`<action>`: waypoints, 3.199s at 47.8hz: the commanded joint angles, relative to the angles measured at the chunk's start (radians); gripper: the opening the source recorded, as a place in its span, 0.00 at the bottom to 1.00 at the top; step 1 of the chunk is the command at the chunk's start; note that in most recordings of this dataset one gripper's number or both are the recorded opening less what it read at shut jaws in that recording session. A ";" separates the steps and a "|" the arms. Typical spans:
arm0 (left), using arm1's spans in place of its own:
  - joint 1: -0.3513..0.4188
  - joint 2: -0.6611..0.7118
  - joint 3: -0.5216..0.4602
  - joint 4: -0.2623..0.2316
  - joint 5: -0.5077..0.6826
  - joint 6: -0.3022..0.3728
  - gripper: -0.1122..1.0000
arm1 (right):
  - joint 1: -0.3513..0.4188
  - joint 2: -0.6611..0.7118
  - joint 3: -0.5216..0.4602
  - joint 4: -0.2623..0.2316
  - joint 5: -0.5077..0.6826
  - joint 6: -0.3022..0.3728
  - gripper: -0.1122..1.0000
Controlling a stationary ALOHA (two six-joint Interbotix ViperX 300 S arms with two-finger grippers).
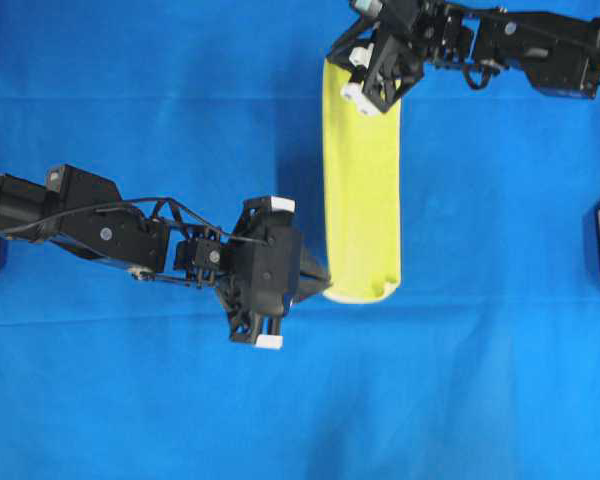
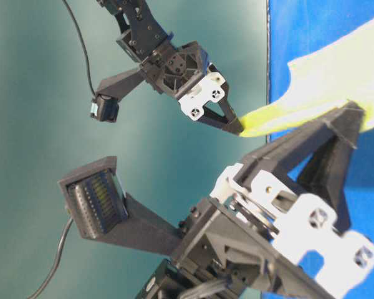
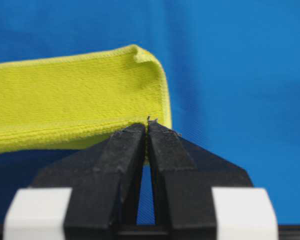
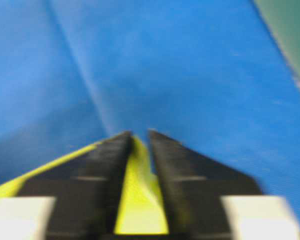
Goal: Fold the yellow towel.
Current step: 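Lay the towel strip down vertically and release both grippers, then grasp the top corners of the vertical towel strip with both grippers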
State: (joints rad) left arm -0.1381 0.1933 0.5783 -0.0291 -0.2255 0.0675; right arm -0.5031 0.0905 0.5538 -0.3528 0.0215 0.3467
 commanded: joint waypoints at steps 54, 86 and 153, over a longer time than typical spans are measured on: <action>0.164 -0.580 0.296 0.003 0.002 -0.002 0.79 | 0.155 -0.844 0.442 0.008 0.031 0.023 0.66; 0.238 -0.663 0.402 0.003 -0.107 -0.018 0.79 | 0.153 -0.920 0.551 0.048 -0.020 0.026 0.65; 0.561 0.152 -0.018 0.003 -0.150 -0.020 0.77 | -0.031 -0.009 0.232 0.029 -0.057 0.012 0.65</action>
State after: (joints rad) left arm 0.4218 0.3620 0.5706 -0.0276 -0.3666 0.0460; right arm -0.5338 0.0859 0.8023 -0.3252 -0.0276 0.3559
